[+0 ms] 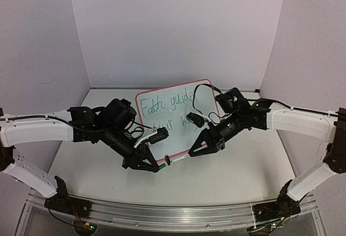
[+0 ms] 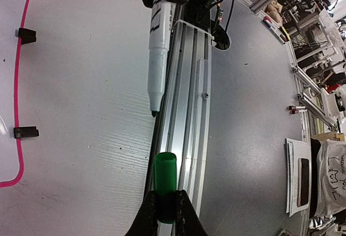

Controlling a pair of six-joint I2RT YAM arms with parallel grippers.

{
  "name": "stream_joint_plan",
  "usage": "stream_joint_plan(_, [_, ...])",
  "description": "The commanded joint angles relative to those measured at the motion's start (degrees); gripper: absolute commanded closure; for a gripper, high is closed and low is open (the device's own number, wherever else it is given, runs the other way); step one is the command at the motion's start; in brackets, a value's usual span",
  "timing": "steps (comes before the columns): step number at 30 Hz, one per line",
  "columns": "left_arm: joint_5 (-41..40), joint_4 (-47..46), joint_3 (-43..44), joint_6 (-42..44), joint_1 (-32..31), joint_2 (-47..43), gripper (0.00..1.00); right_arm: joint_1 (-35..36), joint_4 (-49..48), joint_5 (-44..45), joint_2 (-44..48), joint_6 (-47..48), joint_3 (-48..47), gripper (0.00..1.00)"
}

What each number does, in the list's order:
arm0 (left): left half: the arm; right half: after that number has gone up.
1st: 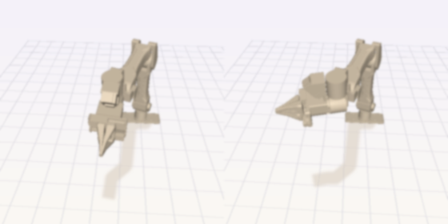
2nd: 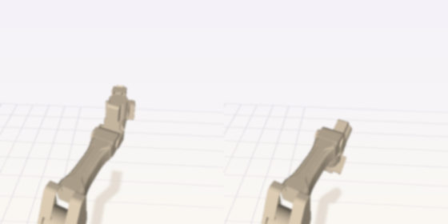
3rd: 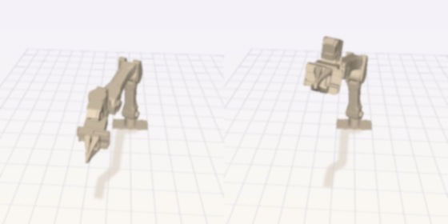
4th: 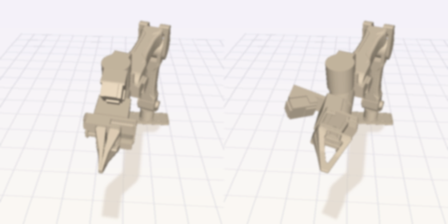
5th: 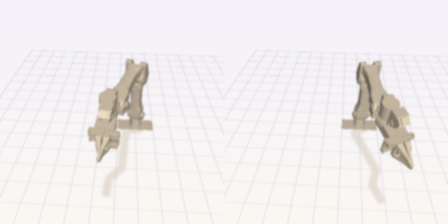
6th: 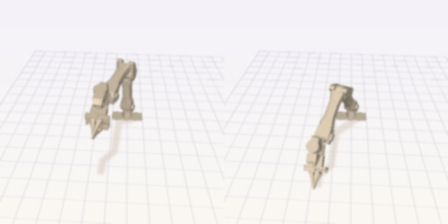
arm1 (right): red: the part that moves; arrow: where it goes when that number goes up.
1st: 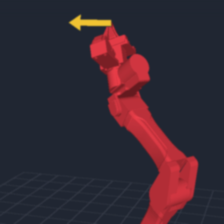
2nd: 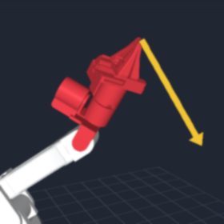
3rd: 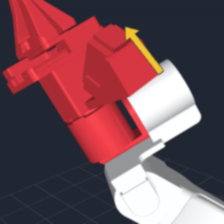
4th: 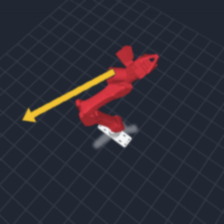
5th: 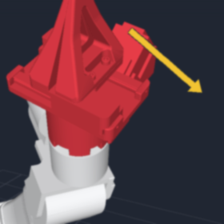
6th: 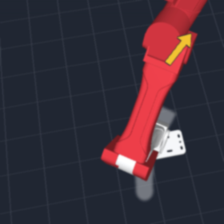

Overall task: Write a sentence on the whiteboard
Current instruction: Insert the whiteboard marker without the cap into the pen cap.

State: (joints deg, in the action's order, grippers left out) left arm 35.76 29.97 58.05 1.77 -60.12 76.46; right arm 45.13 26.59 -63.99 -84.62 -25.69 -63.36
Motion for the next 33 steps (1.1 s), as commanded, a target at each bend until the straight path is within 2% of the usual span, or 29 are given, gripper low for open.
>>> stream_joint_plan(1, [2.1, -0.4, 3.1, 1.9, -0.3, 1.0, 1.0, 0.9, -0.7, -1.1, -0.9, 1.2, -2.7, 1.0])
stream_joint_plan(33, [3.6, -1.8, 4.5, 1.9, -0.3, 3.2, 1.0, 1.9, -0.7, -2.2, -3.3, 2.2, -3.3, 1.0])
